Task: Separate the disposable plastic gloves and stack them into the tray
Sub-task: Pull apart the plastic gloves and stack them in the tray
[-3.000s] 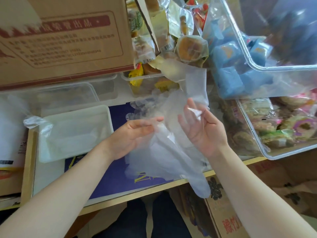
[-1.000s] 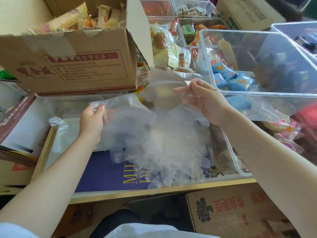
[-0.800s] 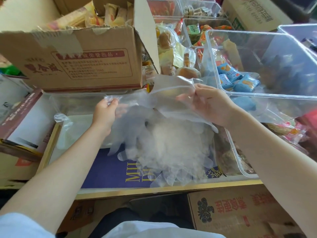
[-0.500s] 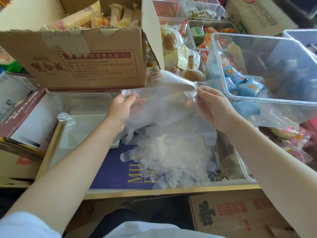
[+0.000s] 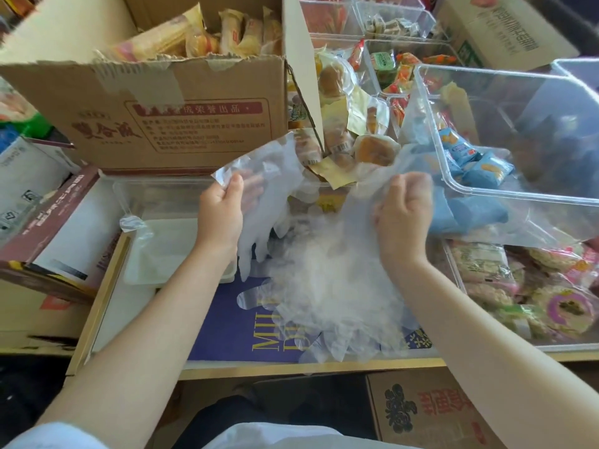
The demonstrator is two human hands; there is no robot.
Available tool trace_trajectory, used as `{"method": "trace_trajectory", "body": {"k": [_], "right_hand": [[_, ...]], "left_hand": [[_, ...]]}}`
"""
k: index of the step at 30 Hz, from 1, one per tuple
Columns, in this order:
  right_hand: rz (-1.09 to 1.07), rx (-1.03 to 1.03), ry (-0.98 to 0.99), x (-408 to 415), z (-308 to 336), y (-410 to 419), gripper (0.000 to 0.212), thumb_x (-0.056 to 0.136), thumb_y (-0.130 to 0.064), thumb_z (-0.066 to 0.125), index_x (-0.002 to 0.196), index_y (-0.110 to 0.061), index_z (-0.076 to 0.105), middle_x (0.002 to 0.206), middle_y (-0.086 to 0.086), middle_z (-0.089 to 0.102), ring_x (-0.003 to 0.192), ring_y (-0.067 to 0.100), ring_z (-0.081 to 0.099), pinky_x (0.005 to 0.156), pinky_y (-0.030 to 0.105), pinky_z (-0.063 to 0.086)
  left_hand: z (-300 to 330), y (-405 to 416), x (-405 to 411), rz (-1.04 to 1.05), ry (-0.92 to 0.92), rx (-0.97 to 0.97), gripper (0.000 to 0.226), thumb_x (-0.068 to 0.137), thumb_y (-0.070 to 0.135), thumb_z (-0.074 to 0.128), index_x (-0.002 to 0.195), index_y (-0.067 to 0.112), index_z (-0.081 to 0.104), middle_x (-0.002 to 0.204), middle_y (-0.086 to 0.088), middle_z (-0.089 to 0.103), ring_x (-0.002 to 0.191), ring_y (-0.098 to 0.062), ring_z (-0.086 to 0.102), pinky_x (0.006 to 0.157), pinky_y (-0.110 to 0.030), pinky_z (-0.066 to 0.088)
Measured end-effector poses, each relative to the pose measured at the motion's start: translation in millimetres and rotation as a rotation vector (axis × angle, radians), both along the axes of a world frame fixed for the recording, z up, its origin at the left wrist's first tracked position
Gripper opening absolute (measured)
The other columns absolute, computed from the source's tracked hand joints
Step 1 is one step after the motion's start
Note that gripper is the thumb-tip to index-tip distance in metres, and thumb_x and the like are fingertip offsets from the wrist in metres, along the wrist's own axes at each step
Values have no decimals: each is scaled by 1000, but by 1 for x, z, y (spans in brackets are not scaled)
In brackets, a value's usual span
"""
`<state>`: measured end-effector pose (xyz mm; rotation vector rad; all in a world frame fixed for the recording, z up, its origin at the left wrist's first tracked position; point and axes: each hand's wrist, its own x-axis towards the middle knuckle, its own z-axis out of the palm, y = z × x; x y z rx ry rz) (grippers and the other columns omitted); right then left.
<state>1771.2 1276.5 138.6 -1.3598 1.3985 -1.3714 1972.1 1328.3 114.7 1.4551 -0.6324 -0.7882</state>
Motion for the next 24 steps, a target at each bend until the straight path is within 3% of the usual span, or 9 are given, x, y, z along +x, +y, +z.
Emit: {"method": "trace_trajectory", "body": {"k": [4,6,12,14,16,18,21,22,24], "right_hand": [[303,64,88,30,-6,23,11,96,-16,47,86,-14,43,69,15,58,53,18,56,55,38,52],[383,120,130,42,-8,27,11,94,-14,51,86,-11,44,70,17,60,51,15,57,58,41,53],[471,94,176,54,-20,39,19,89,-10,56,80,-26,49,82,7,66,71,26,62,68,45,53],[551,80,118,50,-20,42,7,88,-18,53,87,-25,55,85,0,65,77,21,61,71,43,52],[642,46,85,46,-19,42,22,85,-25,44,98,-23,61,91,-6,63,84,15,59,71,29,48],[706,-1,118,41,-19,41,32,81,-22,39,103,-23,63,96,-12,61,85,8,56,72,21,43],[698,-70,208,34,-22,36,39,77,-6,41,105,-13,68,95,-18,58,82,-2,53,73,14,39],[682,-132,250,30,-23,35,39,77,0,42,103,-10,69,90,-16,57,80,-4,52,72,10,38],[561,-267,295,22,-25,33,32,76,8,44,93,-7,68,83,-9,54,79,-7,50,69,7,36]], "left_hand": [[-6,8,-25,-129,96,6,27,100,28,42,93,26,68,108,-1,70,107,-14,64,102,-39,45],[-11,12,-37,-183,134,19,25,94,34,46,95,26,70,111,-2,70,111,-16,62,103,-41,43],[-6,23,-52,-351,246,-36,32,102,16,32,101,15,65,91,0,73,90,-11,67,80,-25,51],[-5,27,-51,-374,260,-65,34,102,30,34,103,15,65,98,-4,72,98,-16,66,88,-30,49],[-4,32,-47,-411,250,-94,42,91,52,46,105,17,65,104,-7,70,105,-21,64,92,-33,49],[-6,35,-43,-486,135,-87,40,78,56,62,100,23,65,94,-2,70,93,-15,66,81,-26,53],[1,36,-46,-443,87,-47,6,90,19,56,85,19,59,58,13,64,53,3,59,53,-8,43],[1,35,-45,-420,69,-25,14,95,13,51,87,18,62,61,13,66,58,2,61,58,-10,46],[-2,34,-41,-426,59,-20,25,97,13,47,93,22,70,88,7,72,91,-11,66,86,-27,49]]}}
